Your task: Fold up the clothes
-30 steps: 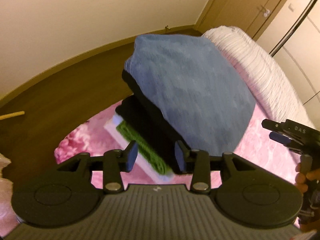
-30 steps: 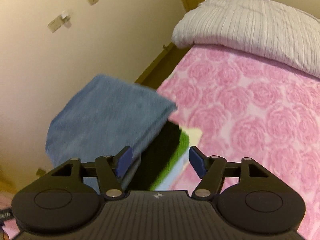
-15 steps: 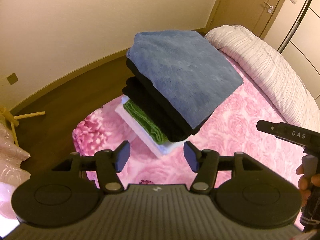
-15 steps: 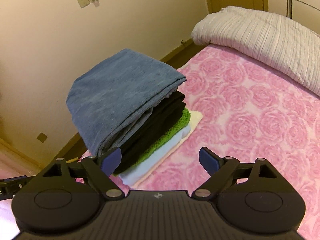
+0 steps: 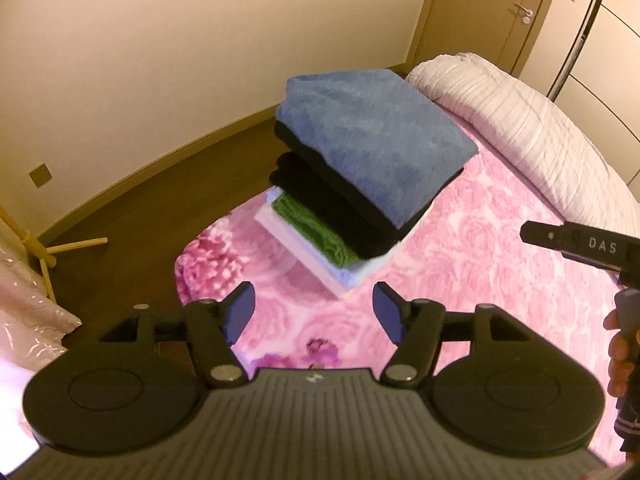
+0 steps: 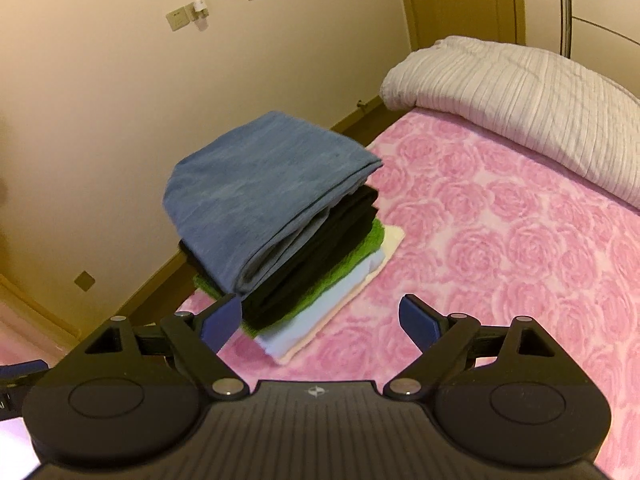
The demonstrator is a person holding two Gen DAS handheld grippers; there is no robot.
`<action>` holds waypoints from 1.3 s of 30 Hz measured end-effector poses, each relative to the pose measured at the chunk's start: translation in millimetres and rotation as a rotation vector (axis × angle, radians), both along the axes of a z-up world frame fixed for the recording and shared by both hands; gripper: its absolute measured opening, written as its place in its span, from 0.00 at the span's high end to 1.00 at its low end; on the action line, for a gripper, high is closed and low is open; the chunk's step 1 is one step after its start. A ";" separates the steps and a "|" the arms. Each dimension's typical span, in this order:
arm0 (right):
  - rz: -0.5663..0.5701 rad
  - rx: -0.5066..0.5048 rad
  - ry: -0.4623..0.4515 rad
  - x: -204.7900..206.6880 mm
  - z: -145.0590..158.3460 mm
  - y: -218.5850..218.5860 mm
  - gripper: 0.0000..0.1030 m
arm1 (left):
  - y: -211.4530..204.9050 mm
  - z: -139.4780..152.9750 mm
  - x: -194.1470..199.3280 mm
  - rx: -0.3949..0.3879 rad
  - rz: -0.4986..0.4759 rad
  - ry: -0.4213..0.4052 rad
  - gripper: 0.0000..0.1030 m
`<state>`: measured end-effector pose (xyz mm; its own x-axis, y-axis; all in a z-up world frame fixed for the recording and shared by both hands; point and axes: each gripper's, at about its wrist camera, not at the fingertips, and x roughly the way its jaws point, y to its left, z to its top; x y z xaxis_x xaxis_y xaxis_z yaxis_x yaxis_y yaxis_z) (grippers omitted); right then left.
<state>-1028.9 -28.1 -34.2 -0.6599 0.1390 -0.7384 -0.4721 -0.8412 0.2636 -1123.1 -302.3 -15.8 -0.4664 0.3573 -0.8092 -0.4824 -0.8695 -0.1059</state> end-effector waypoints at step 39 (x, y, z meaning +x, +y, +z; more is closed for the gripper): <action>0.219 0.121 -0.069 135.5 25.9 -59.7 0.14 | 12.3 10.1 180.6 0.022 0.157 0.137 0.01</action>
<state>-893.5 -87.8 -8.3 -0.6326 0.0883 -0.7695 -0.2889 -0.9487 0.1286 -942.5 -290.0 -5.8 -0.6226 0.2889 -0.7272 -0.3525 -0.9333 -0.0690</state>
